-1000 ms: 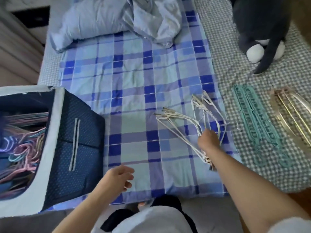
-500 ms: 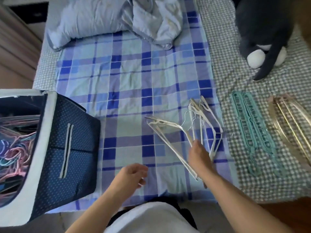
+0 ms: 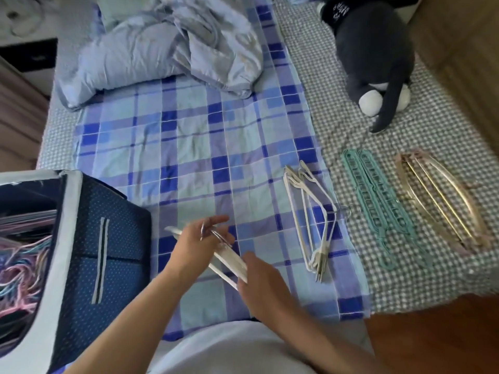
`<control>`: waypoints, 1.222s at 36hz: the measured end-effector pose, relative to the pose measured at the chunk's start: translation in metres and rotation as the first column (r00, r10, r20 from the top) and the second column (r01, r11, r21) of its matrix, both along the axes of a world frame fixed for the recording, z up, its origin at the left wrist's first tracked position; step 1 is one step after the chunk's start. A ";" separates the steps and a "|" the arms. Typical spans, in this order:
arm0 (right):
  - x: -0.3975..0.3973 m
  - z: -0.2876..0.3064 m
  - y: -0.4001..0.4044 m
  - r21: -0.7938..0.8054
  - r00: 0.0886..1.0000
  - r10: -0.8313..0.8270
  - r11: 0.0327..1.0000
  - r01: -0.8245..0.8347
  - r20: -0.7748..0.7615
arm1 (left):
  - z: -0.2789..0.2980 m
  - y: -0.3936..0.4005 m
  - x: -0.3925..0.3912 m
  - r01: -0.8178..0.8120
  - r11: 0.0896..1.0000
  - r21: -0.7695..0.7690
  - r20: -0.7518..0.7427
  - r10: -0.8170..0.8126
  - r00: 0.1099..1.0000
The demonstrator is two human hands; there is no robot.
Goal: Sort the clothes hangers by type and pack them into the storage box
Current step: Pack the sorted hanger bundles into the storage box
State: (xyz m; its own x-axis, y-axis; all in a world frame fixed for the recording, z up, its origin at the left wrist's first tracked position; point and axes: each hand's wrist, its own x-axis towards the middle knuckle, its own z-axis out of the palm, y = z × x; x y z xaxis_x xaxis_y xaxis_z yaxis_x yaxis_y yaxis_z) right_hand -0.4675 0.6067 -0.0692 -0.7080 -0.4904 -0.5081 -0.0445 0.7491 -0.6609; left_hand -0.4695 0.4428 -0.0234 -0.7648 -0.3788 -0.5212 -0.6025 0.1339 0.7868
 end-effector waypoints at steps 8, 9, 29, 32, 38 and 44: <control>0.002 -0.008 0.005 -0.129 0.994 0.015 0.992 -0.001 0.105 | 0.018 -0.018 0.010 0.429 0.866 -0.258 -0.006 -0.445 0.895; -0.001 -0.008 0.007 -0.141 0.993 0.027 0.990 -0.010 0.119 | 0.019 -0.020 0.010 0.439 0.853 -0.282 0.001 -0.458 0.889; -0.026 0.030 0.010 -0.420 0.814 0.094 0.887 0.194 0.573 | 0.039 0.014 0.026 0.016 0.703 -0.711 -0.105 -0.129 0.986; -0.026 0.033 0.007 -0.473 0.823 0.136 0.864 0.174 0.551 | 0.045 0.020 0.021 0.040 0.757 -0.652 -0.021 -0.071 0.997; -0.032 0.028 0.004 -0.509 0.871 0.095 0.840 0.189 0.481 | 0.051 0.021 0.016 -0.282 0.939 0.199 0.084 0.270 0.959; -0.030 0.016 -0.002 -0.470 0.926 0.104 0.878 0.086 0.363 | 0.053 0.017 0.005 -0.396 0.678 0.619 0.035 0.480 0.876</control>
State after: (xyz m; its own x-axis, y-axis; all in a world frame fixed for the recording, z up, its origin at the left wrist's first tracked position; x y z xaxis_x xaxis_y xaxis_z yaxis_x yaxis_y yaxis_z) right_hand -0.4974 0.6048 -0.0533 -0.5105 -0.7415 -0.4355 0.2663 0.3452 -0.8999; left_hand -0.4645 0.4599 0.0298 -0.6628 -0.3340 -0.6702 -0.3658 -0.6365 0.6790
